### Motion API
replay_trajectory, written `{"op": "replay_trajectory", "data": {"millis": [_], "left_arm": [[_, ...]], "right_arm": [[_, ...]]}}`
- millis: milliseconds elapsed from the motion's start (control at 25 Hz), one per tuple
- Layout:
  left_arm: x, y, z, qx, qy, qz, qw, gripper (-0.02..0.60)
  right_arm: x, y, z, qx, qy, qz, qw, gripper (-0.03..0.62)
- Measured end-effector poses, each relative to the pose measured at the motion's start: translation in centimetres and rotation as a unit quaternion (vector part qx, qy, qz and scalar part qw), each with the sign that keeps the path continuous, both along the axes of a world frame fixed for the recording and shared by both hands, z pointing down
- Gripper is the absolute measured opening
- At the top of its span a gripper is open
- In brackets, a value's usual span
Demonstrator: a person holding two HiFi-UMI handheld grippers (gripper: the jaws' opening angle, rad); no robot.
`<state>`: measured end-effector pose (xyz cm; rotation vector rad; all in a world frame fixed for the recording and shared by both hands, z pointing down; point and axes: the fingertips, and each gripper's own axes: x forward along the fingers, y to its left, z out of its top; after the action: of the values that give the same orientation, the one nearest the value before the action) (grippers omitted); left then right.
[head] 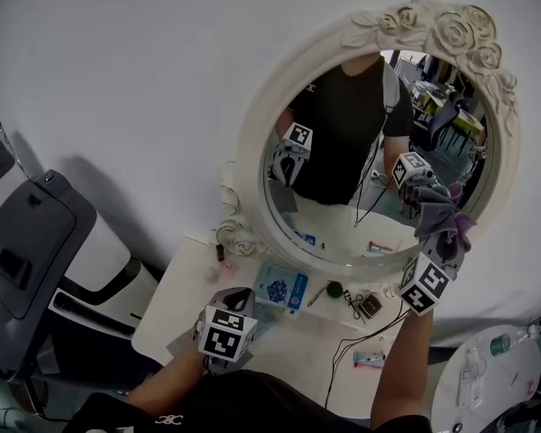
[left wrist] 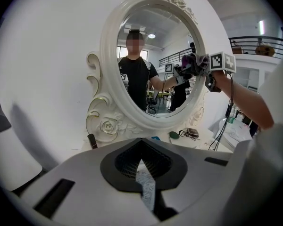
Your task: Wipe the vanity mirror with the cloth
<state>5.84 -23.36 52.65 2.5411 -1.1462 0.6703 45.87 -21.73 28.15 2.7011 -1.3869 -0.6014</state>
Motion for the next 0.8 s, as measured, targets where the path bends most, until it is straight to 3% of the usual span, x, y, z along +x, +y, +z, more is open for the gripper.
{"op": "replay_trajectory", "data": {"millis": [120, 400, 800], "left_arm": [[-0.1, 0.0, 0.1, 0.000, 0.001, -0.002, 1.0000, -0.002], [-0.7, -0.1, 0.0, -0.003, 0.003, -0.010, 0.9999, -0.002], [-2.6, -0.8, 0.4, -0.008, 0.005, -0.035, 0.9994, -0.002]], "right_arm": [[-2.1, -0.9, -2.8, 0.023, 0.030, 0.009, 0.999, 0.054], [-4.9, -1.8, -5.7, 0.075, 0.049, 0.014, 0.996, 0.052], [-13.7, -5.6, -8.4, 0.125, 0.084, -0.072, 0.986, 0.052]]}}
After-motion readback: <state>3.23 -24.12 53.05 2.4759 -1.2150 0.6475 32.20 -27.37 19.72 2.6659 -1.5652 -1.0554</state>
